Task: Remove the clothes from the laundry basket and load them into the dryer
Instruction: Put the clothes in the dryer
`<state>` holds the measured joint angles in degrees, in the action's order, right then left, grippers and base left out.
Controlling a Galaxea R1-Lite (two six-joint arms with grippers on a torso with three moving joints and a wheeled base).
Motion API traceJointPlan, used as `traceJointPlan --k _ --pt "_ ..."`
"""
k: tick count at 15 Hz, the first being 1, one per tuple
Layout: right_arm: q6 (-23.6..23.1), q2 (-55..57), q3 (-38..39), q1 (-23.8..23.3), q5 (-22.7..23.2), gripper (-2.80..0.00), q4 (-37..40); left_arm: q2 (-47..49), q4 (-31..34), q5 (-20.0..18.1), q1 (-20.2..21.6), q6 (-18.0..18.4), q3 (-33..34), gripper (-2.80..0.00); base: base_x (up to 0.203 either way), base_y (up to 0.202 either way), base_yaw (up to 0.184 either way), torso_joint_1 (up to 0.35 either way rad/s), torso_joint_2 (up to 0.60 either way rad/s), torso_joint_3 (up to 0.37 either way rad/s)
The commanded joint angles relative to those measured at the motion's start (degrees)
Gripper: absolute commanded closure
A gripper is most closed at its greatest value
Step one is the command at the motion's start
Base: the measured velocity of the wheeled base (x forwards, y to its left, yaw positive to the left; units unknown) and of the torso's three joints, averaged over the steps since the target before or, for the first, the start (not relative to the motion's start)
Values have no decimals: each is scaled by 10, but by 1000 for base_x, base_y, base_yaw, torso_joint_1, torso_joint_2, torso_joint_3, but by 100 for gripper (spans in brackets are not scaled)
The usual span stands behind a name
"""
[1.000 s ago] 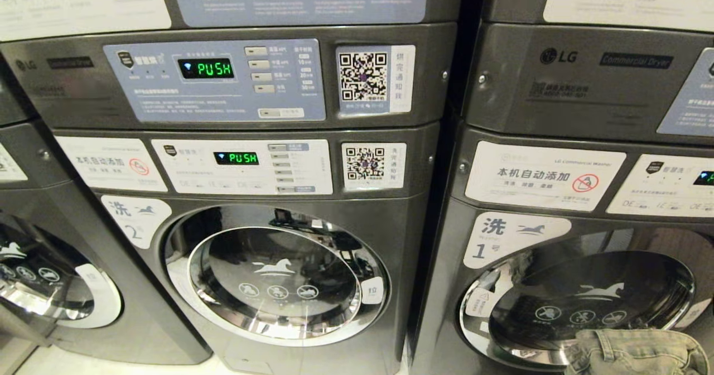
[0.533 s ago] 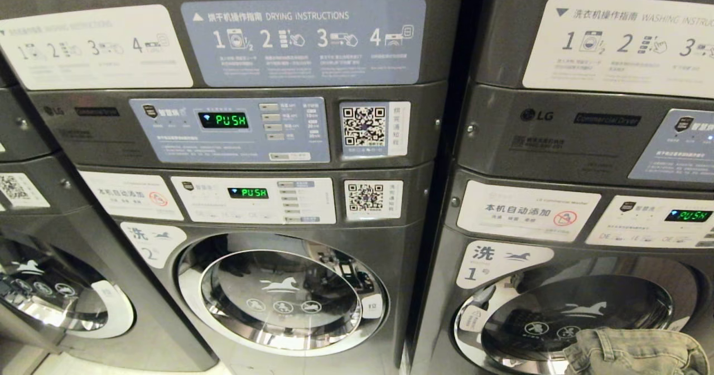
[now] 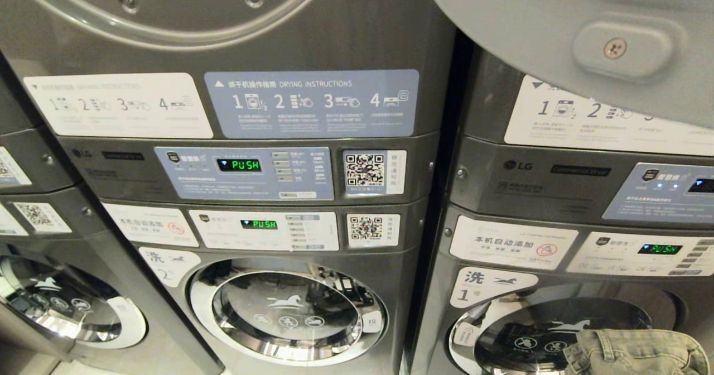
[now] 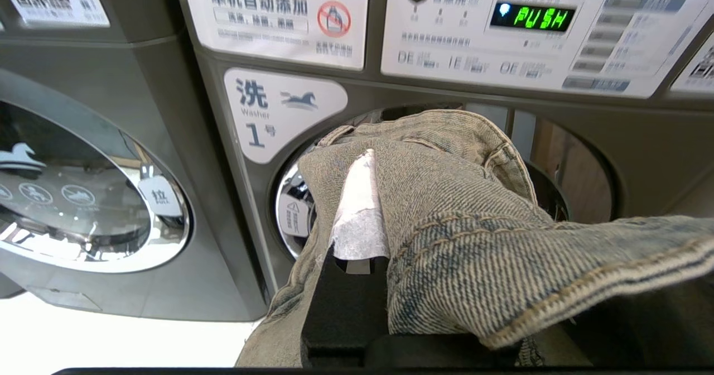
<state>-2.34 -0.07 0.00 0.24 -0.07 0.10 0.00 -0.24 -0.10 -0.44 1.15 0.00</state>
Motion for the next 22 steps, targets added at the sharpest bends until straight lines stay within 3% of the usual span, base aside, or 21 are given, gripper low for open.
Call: traceJointPlan --k 1,22 --pt "0 0 1 0 0 0 0 0 0 0 0 0 0 0 0 0 0 179 -385 -226" --pt "-1 0 1 0 1 0 0 0 0 2 0 -4 0 0 0 0 0 148 -317 -171"
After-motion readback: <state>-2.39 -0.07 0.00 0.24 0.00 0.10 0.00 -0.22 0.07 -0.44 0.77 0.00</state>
